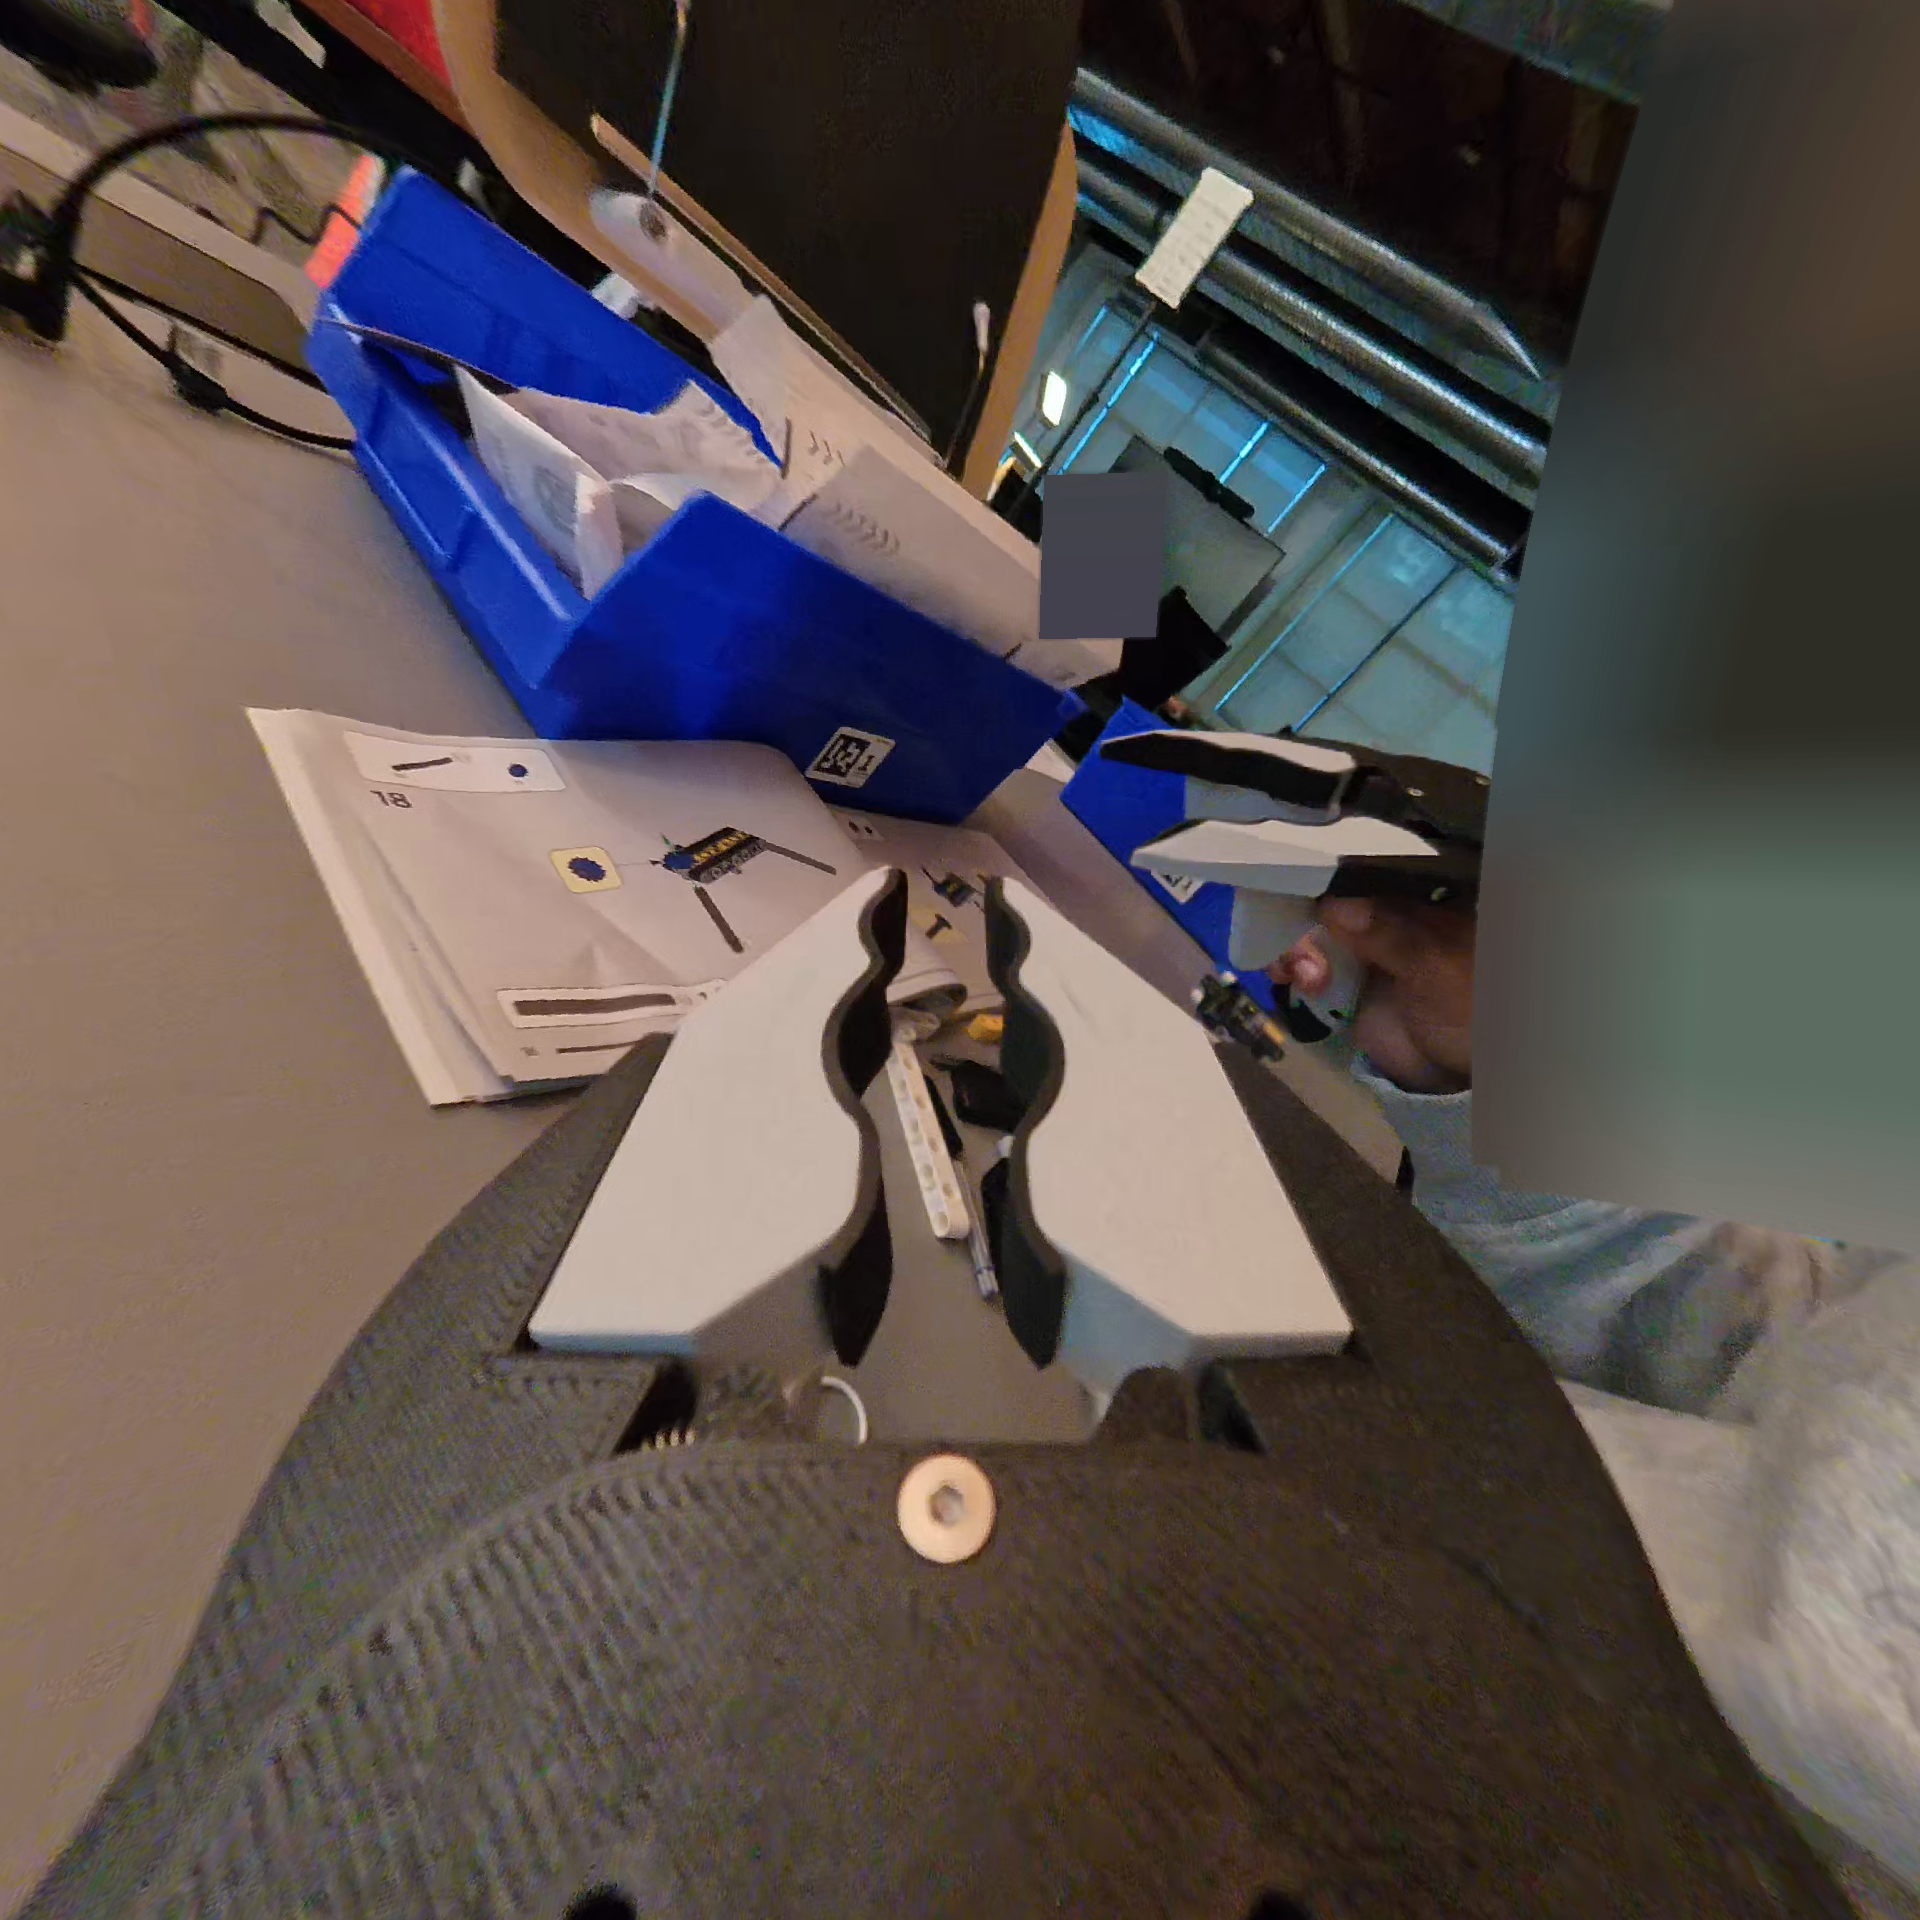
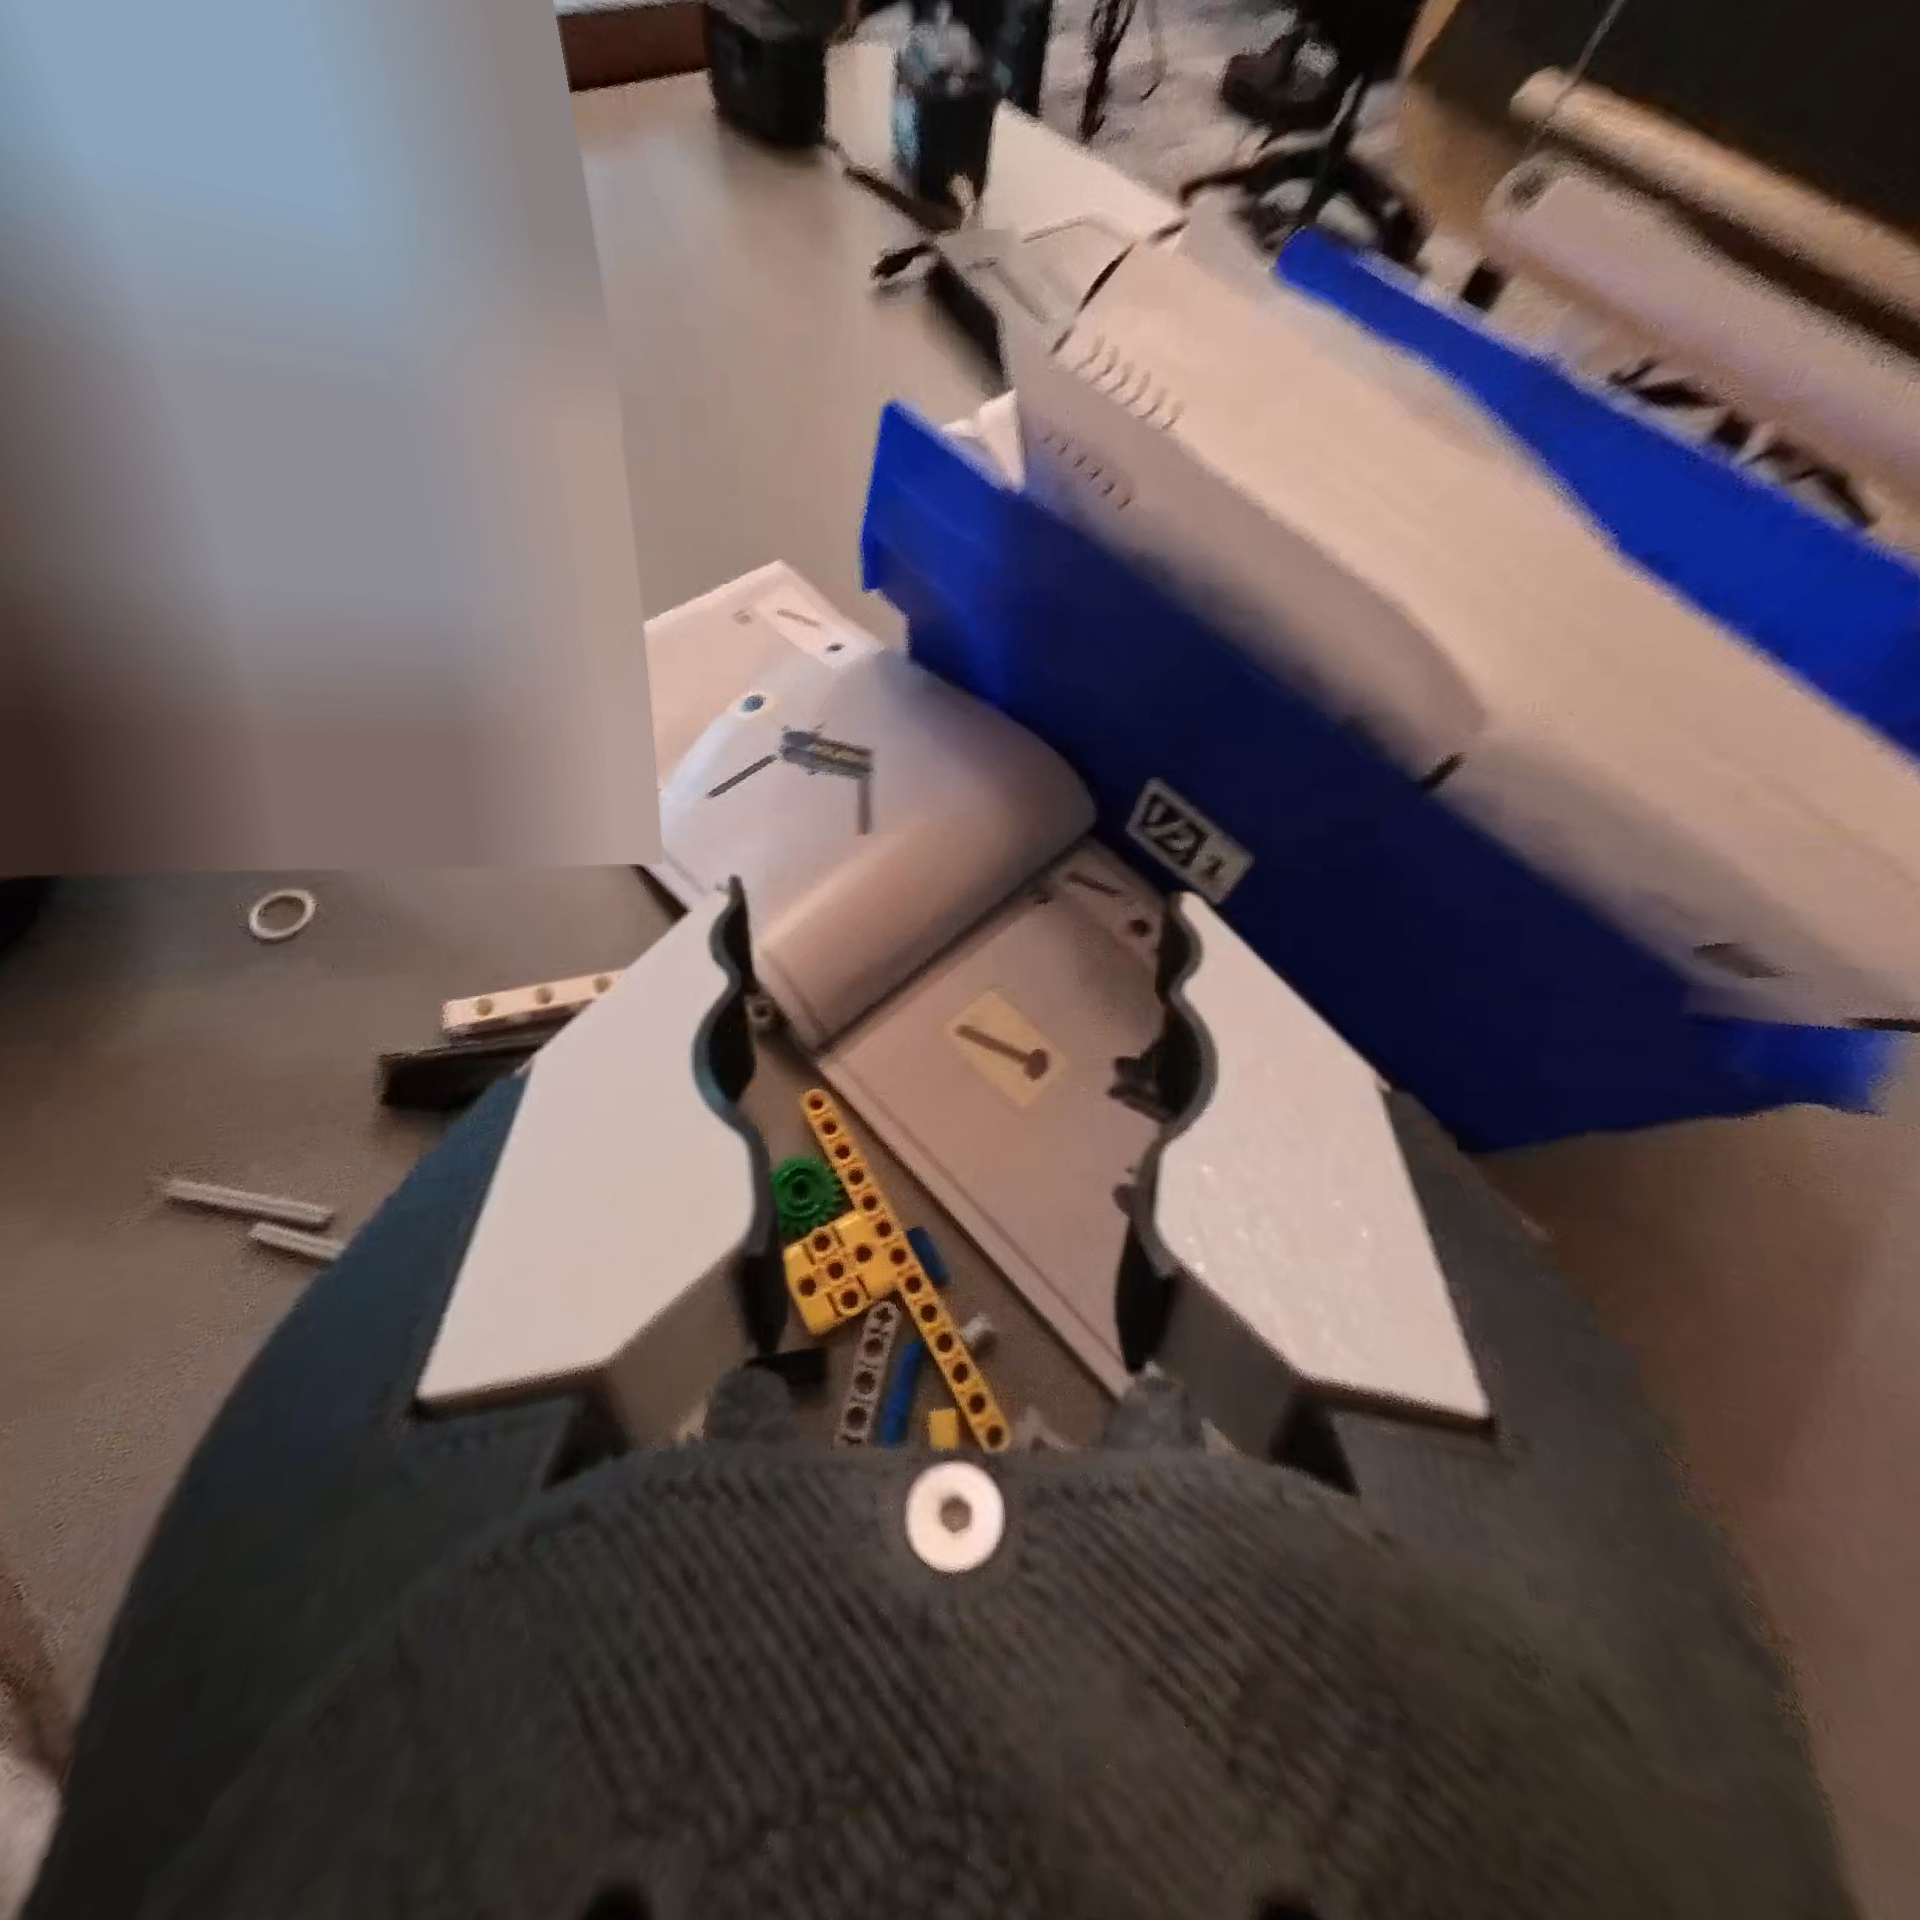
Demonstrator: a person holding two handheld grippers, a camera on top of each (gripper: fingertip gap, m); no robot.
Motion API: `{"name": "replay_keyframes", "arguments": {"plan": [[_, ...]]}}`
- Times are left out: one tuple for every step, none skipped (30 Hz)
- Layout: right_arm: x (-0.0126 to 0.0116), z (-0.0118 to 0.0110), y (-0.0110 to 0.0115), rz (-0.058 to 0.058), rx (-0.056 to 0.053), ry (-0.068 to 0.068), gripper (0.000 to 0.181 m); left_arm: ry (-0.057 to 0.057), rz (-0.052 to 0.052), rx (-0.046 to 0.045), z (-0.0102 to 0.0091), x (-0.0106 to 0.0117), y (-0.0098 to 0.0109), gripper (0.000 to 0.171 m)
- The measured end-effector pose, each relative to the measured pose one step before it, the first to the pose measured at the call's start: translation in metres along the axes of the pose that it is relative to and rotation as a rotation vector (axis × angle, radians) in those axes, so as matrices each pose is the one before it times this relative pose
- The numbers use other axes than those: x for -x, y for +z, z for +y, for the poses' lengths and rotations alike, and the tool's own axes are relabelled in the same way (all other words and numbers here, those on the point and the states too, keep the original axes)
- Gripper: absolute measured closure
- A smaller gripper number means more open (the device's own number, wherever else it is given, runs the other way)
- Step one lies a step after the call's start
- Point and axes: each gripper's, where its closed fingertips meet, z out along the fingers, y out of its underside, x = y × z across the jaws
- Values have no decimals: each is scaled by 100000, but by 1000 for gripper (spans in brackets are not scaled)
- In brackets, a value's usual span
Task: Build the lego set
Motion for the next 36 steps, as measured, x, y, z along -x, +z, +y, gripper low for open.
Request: {"name": "replay_keyframes", "arguments": {"plan": [[-506,-426,-754,2717,-2225,391,107,-1284,153,-1350,-259,145,-214,158],[-525,-192,-795,2476,-1348,1042,108,-1226,180,-1075,-195,106,-172,158],[-512,59,-812,2158,-294,1517,109,-1057,343,-790,-150,39,-120,158],[-461,244,-831,1852,345,1870,108,-858,385,-600,-86,-12,-63,157],[-398,328,-860,1746,242,1923,109,-521,285,-320,-22,-44,-10,157],[-332,320,-880,1733,-132,1758,109,-283,349,142,48,-97,40,157],[-254,346,-903,1683,-262,1387,110,-45,394,502,119,-134,76,157],[-205,375,-902,1661,-165,867,112,309,150,655,156,-152,90,157],[-199,450,-877,1666,100,383,114,652,-64,689,156,-140,90,157],[-188,547,-819,1622,368,24,115,888,-97,692,144,-154,93,157],[-242,630,-766,1696,305,-270,115,1043,-122,636,145,-157,77,158],[-313,694,-694,1825,-88,-446,114,1031,-134,640,136,-149,77,158],[-414,743,-568,2013,-611,-402,112,947,81,680,161,-180,93,158],[-478,774,-464,1933,-534,430,110,852,201,748,177,-182,118,157],[-442,724,-384,1257,-374,1378,110,860,202,841,189,-167,132,158],[-370,548,-328,522,-847,1837,112,970,120,1044,222,-140,148,158],[-298,364,-312,-96,-1335,1887,114,997,168,1205,247,-137,167,157],[-223,288,-299,-687,-1094,1412,117,973,238,1204,240,-164,159,158],[-263,320,-302,-506,-278,361,119,1036,123,1041,211,-159,143,158],[-360,403,-289,-20,670,-567,123,1140,6,928,189,-151,133,158],[-250,457,-256,-727,1188,-1019,128,1156,-140,963,186,-107,139,158],[78,509,-182,-2602,1469,-1111,133,1128,-254,983,177,-65,125,158],[353,573,-130,-4027,1834,-1268,139,889,-327,826,149,-30,103,158],[463,633,-53,-4159,1783,-1820,144,431,-175,545,121,-8,100,158],[465,681,-6,-3576,1890,-2367,149,-231,42,189,62,9,68,158],[418,584,-14,-2561,1279,-3695,157,-730,223,-137,13,34,26,158],[247,346,-79,-420,-653,-5598,167,-915,205,-335,-39,64,5,158],[-69,205,-111,2279,-2282,-6492,173,-979,35,-483,-85,87,-28,158],[-224,216,-153,3130,-2362,-5652,179,-781,-5,-766,-145,65,-58,158],[-242,222,-185,2616,-1984,-3902,181,-141,-25,-672,-86,23,-65,158],[-346,169,-173,2340,-2258,-1545,181,161,-347,-41,-12,52,-27,158],[-362,168,-153,1422,-2022,561,181,301,-164,279,32,17,1,158],[-373,166,-143,734,-1851,1733,181,239,-135,183,45,5,30,158],[-413,174,-114,375,-1546,2195,181,252,-97,400,78,-7,46,158],[-405,111,-118,-241,-1095,2619,181,269,-67,650,115,-16,69,158],[-263,-71,-140,-1313,-1446,2963,181,237,-7,492,97,-14,60,158]]}}
